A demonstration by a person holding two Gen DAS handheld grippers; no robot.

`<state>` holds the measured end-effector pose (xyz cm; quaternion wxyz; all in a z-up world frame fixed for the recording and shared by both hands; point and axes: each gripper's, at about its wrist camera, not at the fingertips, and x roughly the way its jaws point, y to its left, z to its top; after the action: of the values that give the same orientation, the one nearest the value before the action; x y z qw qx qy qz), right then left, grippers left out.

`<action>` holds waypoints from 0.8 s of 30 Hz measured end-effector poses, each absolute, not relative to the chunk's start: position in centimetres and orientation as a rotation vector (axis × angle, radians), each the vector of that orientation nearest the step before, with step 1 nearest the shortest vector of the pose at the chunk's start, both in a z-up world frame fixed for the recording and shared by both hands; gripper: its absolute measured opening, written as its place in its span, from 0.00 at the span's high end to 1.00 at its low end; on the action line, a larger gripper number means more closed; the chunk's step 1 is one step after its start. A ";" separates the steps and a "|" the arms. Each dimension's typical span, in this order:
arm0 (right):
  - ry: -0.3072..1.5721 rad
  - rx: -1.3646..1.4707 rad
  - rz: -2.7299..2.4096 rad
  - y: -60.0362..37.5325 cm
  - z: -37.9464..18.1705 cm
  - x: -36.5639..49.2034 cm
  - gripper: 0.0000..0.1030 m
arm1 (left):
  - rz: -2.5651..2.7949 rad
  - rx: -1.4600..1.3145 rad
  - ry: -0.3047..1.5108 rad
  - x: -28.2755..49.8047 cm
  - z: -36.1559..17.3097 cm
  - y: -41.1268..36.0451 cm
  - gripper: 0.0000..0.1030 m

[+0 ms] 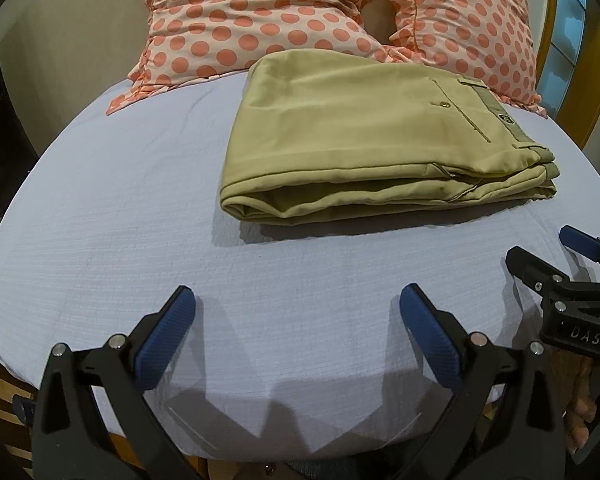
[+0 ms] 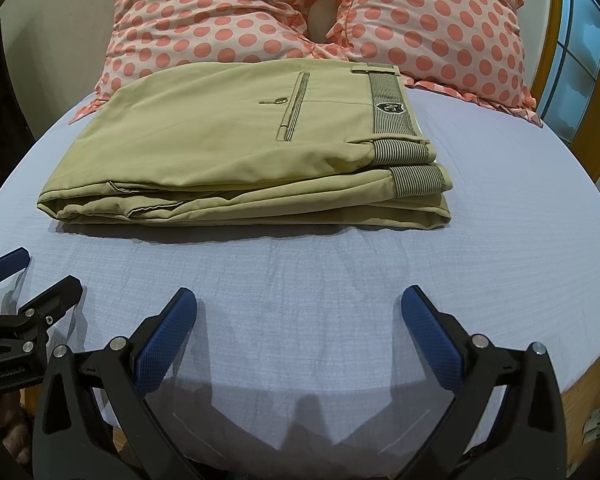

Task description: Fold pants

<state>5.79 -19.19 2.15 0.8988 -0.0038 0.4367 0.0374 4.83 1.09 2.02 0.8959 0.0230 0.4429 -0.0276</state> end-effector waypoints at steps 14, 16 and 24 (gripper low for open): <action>0.904 -0.007 0.076 -19.2 2.1 5.8 0.01 | -0.053 0.046 0.920 5.0 2.1 1.2 0.02; 0.904 -0.007 0.076 -19.1 2.1 5.8 0.01 | -0.053 0.046 0.920 5.0 2.1 1.2 0.02; 0.902 -0.008 0.077 -19.2 2.1 5.8 0.01 | -0.053 0.047 0.920 5.0 2.0 1.2 0.02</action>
<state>5.77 -19.20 2.13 0.8994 -0.0038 0.4355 0.0373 4.99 1.19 2.05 0.8956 0.0224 0.4436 -0.0258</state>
